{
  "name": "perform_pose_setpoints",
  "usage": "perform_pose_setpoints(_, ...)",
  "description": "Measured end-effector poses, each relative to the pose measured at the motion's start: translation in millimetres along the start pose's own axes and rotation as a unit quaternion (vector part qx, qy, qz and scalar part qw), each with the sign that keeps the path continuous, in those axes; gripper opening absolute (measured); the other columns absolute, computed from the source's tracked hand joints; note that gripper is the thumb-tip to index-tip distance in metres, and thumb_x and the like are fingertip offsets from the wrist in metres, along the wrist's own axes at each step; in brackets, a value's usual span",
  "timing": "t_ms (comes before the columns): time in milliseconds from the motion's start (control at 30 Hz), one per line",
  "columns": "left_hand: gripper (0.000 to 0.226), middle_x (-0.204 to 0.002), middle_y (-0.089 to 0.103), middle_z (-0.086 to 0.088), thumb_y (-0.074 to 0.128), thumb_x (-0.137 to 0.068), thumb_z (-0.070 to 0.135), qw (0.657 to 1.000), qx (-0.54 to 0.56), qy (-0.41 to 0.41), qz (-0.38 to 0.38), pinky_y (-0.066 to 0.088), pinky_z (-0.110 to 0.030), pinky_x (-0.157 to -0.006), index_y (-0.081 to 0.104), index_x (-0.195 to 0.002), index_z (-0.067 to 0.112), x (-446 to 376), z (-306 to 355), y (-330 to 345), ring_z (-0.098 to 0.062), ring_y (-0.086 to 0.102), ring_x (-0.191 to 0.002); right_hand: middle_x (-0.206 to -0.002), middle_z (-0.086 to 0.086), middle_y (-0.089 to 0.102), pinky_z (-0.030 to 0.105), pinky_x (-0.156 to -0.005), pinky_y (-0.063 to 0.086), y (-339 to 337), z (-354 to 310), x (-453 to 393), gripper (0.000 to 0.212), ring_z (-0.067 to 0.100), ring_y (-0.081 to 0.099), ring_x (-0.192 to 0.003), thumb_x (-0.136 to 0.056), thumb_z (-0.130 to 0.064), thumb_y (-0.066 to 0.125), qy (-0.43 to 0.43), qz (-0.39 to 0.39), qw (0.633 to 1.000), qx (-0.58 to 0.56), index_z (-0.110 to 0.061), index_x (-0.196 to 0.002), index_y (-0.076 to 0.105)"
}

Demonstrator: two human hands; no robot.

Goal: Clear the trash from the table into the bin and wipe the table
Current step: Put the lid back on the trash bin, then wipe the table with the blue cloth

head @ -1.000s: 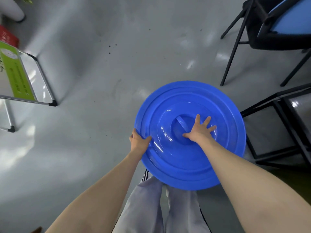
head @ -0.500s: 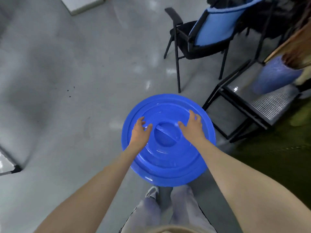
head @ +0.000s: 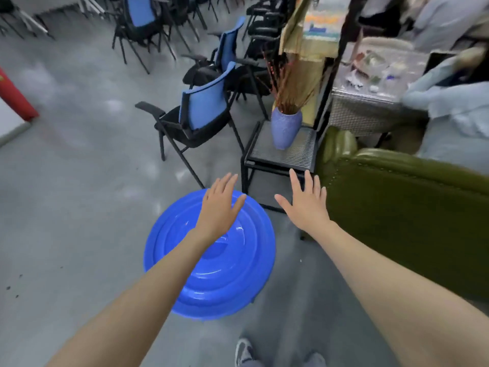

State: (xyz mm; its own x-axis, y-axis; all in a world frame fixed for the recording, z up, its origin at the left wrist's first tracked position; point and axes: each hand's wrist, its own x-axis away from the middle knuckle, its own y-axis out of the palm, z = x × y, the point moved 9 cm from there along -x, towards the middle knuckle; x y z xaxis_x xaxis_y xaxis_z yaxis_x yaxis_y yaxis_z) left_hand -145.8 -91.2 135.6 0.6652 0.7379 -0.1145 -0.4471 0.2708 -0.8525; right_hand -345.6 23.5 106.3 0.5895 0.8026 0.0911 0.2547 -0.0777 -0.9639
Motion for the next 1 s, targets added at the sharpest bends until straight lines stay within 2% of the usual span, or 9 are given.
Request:
perform_pose_setpoints(200,0.063,-0.167,0.012,0.004,0.039,-0.104,0.048,0.978,-0.108,0.175,-0.039,0.013,-0.044,-0.124,0.021,-0.158,0.024,-5.2,150.2,63.1,-0.022,0.01,-0.154,-0.166,0.016,-0.008,0.058,-0.12,0.005,-65.4,132.5,71.9,0.079,0.039,-0.005,-0.152,-0.096,-0.07,0.019,0.081,0.069,0.993,0.057,-0.032,-0.157,-0.015)
perform_pose_setpoints(333,0.064,-0.166,0.015,0.003,0.039,-0.102,0.051,0.951,-0.131,0.275,-0.057,0.013,-0.045,-0.123,0.022,-0.158,0.025,14.8,270.4,122.1,-0.022,0.013,-0.154,-0.166,0.015,-0.009,0.059,-0.12,0.002,-89.3,240.1,140.8,0.078,0.039,-0.006,-0.152,-0.096,-0.07,0.019,0.156,0.087,0.982,0.062,-0.033,-0.156,-0.016)
perform_pose_setpoints(567,0.066,-0.166,0.017,0.001,0.032,-0.102,0.056,0.914,-0.115,0.371,-0.12,0.015,-0.048,-0.123,0.02,-0.158,0.025,92.4,454.2,228.7,-0.025,0.013,-0.154,-0.166,0.016,-0.009,0.059,-0.12,0.002,-98.3,412.9,282.4,0.08,0.038,-0.005,-0.152,-0.096,-0.07,0.021,0.293,0.086,0.951,0.046,-0.032,-0.157,-0.013)
perform_pose_setpoints(700,0.067,-0.166,0.018,0.001,0.032,-0.101,0.057,0.887,-0.103,0.424,-0.151,0.015,-0.045,-0.124,0.015,-0.159,0.027,144.8,545.2,284.3,-0.022,0.016,-0.153,-0.166,0.016,-0.005,0.058,-0.12,0.003,-107.4,493.6,360.8,0.079,0.036,-0.001,-0.153,-0.096,-0.07,0.023,0.347,0.103,0.932,0.025,-0.033,-0.158,-0.01)
perform_pose_setpoints(833,0.067,-0.166,0.018,0.001,0.033,-0.102,0.057,0.869,-0.093,0.455,-0.174,0.013,-0.043,-0.124,0.013,-0.159,0.027,186.6,606.5,322.1,-0.021,0.016,-0.153,-0.167,0.015,-0.004,0.056,-0.122,0.004,-115.9,552.3,425.5,0.077,0.035,0.002,-0.153,-0.097,-0.07,0.02,0.39,0.115,0.913,0.02,-0.033,-0.158,-0.008)
perform_pose_setpoints(1000,0.067,-0.164,0.02,0.003,0.032,-0.102,0.056,0.839,-0.066,0.492,-0.222,0.01,-0.04,-0.124,0.012,-0.159,0.028,243.6,677.1,368.5,-0.017,0.014,-0.153,-0.166,0.014,-0.006,0.057,-0.122,0.003,-121.4,624.5,517.6,0.075,0.035,0.001,-0.153,-0.097,-0.068,0.017,0.475,0.133,0.87,-0.007,-0.033,-0.158,-0.009)
